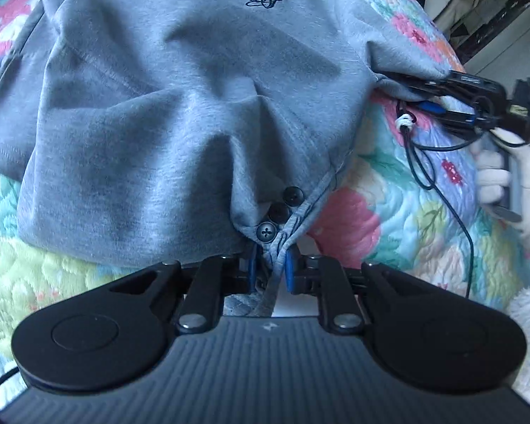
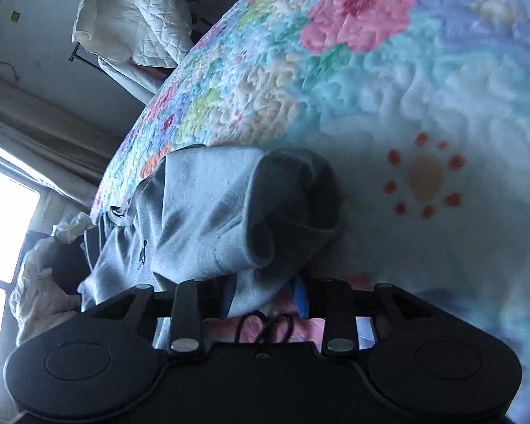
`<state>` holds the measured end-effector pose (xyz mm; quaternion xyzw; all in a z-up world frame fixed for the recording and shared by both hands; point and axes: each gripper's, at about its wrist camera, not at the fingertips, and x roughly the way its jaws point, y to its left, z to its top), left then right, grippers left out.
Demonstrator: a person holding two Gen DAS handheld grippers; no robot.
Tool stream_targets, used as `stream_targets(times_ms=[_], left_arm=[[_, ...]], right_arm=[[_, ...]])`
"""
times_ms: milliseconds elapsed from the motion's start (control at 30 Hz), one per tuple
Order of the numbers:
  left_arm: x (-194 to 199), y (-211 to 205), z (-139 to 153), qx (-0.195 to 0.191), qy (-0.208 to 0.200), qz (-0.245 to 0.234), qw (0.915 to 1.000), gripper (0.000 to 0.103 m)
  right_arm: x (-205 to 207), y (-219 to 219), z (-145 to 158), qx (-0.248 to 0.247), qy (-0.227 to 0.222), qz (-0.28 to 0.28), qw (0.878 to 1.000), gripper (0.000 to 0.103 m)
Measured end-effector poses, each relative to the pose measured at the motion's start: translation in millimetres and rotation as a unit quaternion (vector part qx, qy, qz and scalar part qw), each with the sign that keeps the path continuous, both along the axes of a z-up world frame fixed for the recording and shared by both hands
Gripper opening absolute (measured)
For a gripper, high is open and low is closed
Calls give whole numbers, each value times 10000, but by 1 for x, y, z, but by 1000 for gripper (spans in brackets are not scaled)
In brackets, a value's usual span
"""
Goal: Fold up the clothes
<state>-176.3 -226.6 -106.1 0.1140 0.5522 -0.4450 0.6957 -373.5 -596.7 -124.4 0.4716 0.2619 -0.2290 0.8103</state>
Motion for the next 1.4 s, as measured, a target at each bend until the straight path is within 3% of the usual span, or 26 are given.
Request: stream_targets(times_ms=[133, 200, 233, 267, 333, 400, 500, 533, 600, 633, 667, 767, 833, 867, 933, 1033, 1133, 1167, 1267, 1400], left_arm=[[-3, -4, -3, 66, -38, -45, 10000, 17], [2, -7, -4, 86, -16, -41, 10000, 18], [3, -7, -5, 104, -3, -30, 9999, 18], [5, -7, -6, 119, 9, -16, 9999, 18], [8, -8, -5, 131, 20, 27, 9999, 18], [10, -9, -4, 109, 10, 84, 9999, 18], [13, -9, -3, 66, -6, 173, 9998, 18], [14, -8, -2, 72, -25, 191, 9998, 18], [15, -7, 0, 105, -118, 196, 9997, 18], [16, -6, 2, 101, -166, 200, 9996, 18], [16, -5, 5, 58, -217, 210, 9995, 12], [16, 4, 35, -288, -407, 193, 9986, 10], [16, 11, 58, -750, -316, 189, 9965, 10], [16, 14, 66, -937, -205, 178, 9952, 10], [19, 10, 63, -911, -2, 101, 9958, 15], [29, 9, 48, -561, -13, 86, 9984, 15], [44, 29, 56, -659, -107, 170, 9976, 35], [52, 40, 61, -716, -115, 288, 9970, 43], [79, 71, 67, -737, -258, 882, 9930, 49], [121, 90, 44, -169, -738, 1684, 9828, 60]], right_arm=[[-23, -7, 47, -917, 128, -236, 9954, 45], [-19, -15, 64, -1300, 56, -101, 9914, 57], [-15, -20, 71, -1440, 28, 10, 9896, 69], [-5, -25, 72, -1486, 40, 208, 9887, 80], [19, -33, 67, -1490, 188, 738, 9859, 84], [45, -36, 53, -1582, 580, 1224, 9781, 84], [71, -41, 25, -2069, 1207, 1470, 9597, 84], [75, -42, 16, -2030, 1319, 1525, 9582, 84], [86, -44, 4, -1807, 1378, 1723, 9585, 78], [96, -38, 11, -1903, 1379, 1929, 9527, 58], [102, -29, 29, -2119, 1231, 2208, 9440, 2], [95, -6, 102, -2802, 679, 2484, 9248, 1], [66, -13, 141, -3249, 673, 2077, 9202, 1], [53, -25, 145, -3279, 821, 1794, 9239, 1], [32, -54, 130, -2952, 1034, 1275, 9412, 1], [27, -70, 91, -2861, 1497, 1064, 9404, 1], [33, -80, 57, -2566, 1655, 821, 9487, 2], [34, -82, 50, -2521, 1662, 753, 9503, 2], [37, -86, 41, -2466, 1645, 615, 9531, 6], [39, -89, 41, -2418, 1529, 520, 9568, 8]])
